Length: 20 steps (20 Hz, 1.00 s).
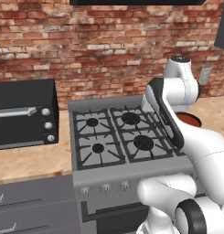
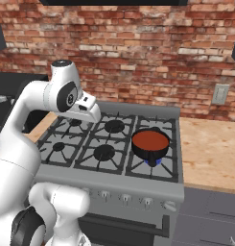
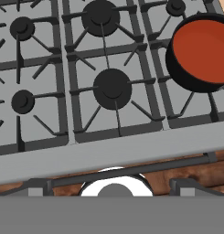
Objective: Wait until the marinara sauce is simmered to a deep red color and then turn off the stove.
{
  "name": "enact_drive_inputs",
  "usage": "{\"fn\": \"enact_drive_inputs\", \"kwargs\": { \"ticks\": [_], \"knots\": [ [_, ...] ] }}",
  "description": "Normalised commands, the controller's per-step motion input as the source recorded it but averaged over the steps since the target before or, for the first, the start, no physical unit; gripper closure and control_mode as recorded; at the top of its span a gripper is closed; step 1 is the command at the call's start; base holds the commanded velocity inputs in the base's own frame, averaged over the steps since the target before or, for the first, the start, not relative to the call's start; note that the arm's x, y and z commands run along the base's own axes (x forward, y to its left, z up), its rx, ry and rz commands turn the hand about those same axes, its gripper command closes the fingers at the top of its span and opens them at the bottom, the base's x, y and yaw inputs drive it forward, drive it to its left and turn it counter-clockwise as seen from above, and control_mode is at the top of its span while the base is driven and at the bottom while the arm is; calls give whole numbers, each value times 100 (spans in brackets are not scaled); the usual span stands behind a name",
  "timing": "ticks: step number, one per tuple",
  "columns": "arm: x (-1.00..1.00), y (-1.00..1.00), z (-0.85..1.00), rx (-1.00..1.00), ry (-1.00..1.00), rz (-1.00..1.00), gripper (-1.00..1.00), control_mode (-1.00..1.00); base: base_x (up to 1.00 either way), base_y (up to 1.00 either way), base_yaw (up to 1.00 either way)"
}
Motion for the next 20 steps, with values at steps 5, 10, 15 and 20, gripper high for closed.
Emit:
{"fn": "enact_drive_inputs", "kwargs": {
  "ticks": [5, 10, 15, 20],
  "knots": [
    [0, 0, 0, 0, 0, 0, -100, -100, 0, 0, 0],
    [0, 0, 0, 0, 0, 0, -100, -100, 0, 0, 0],
    [0, 0, 0, 0, 0, 0, -100, -100, 0, 0, 0],
    [0, 0, 0, 0, 0, 0, -100, -100, 0, 0, 0]
  ]
}}
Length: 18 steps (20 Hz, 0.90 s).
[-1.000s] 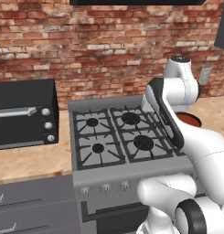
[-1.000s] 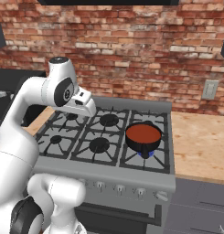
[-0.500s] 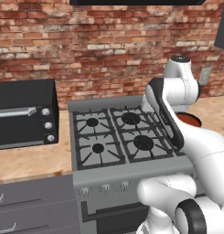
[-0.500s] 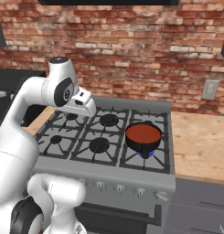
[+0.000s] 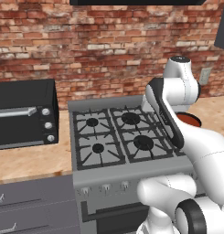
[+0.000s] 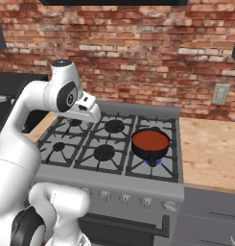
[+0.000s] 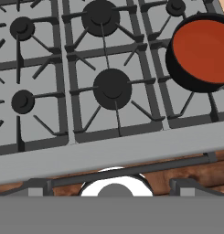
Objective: Wait until the marinara sauce is simmered to a deep red color and then turn off the stove.
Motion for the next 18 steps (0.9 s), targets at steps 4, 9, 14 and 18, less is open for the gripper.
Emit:
{"fn": "enact_drive_inputs", "kwargs": {
  "ticks": [4, 9, 14, 18],
  "knots": [
    [0, 0, 0, 0, 0, 0, -100, -100, 0, 0, 0],
    [0, 0, 0, 0, 0, 0, -100, -100, 0, 0, 0],
    [0, 0, 0, 0, 0, 0, -100, -100, 0, 0, 0],
    [0, 0, 0, 0, 0, 0, -100, -100, 0, 0, 0]
  ]
}}
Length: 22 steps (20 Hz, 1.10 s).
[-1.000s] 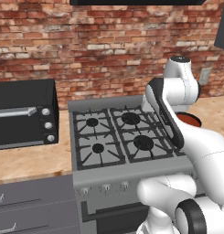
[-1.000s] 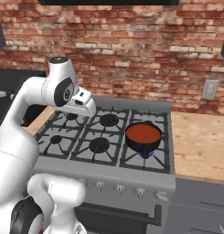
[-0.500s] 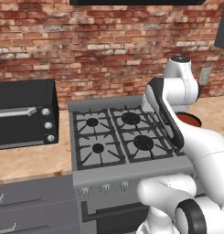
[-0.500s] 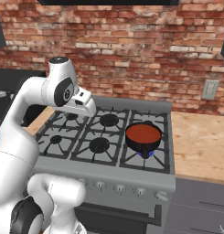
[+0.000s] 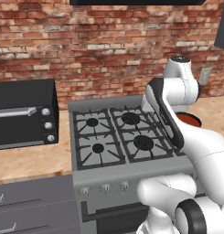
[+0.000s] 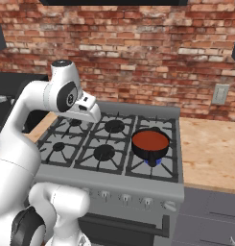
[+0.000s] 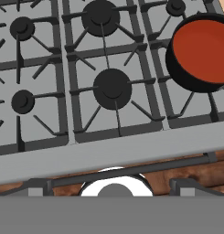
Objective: Wait until the marinara sauce is simmered to a deep red color and then turn off the stove.
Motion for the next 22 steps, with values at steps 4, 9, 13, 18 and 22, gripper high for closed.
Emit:
{"fn": "enact_drive_inputs", "kwargs": {
  "ticks": [4, 9, 13, 18, 22],
  "knots": [
    [0, 0, 0, 0, 0, 0, -100, -100, 0, 0, 0],
    [0, 0, 0, 0, 0, 0, -100, -100, 0, 0, 0],
    [0, 0, 0, 0, 0, 0, -100, -100, 0, 0, 0],
    [0, 0, 0, 0, 0, 0, -100, -100, 0, 0, 0],
    [0, 0, 0, 0, 0, 0, -100, -100, 0, 0, 0]
  ]
}}
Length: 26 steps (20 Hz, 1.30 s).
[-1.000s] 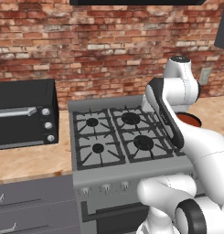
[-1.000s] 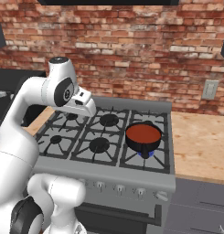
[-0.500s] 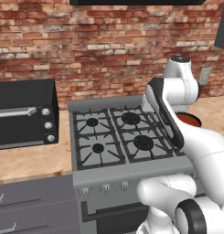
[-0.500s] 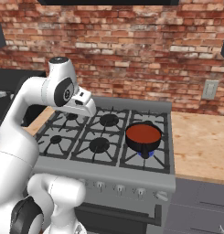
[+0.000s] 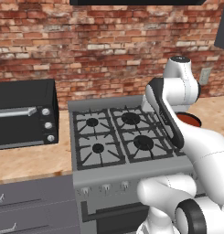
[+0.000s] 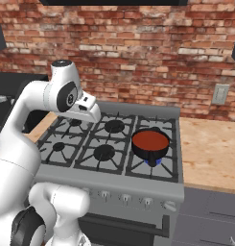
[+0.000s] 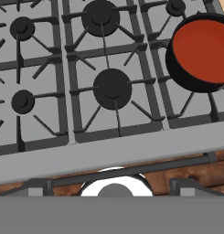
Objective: Wait until the marinara sauce is simmered to a deep red color and then turn off the stove.
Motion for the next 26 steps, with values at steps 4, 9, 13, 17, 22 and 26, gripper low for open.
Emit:
{"fn": "enact_drive_inputs", "kwargs": {
  "ticks": [4, 9, 13, 17, 22, 26],
  "knots": [
    [0, 0, 0, 0, 0, 0, -100, -100, 0, 0, 0],
    [0, 0, 0, 0, 0, 0, -100, -100, 0, 0, 0],
    [0, 0, 0, 0, 0, 0, -100, -100, 0, 0, 0],
    [0, 0, 0, 0, 0, 0, -100, -100, 0, 0, 0],
    [0, 0, 0, 0, 0, 0, -100, -100, 0, 0, 0],
    [0, 0, 0, 0, 0, 0, -100, -100, 0, 0, 0]
  ]
}}
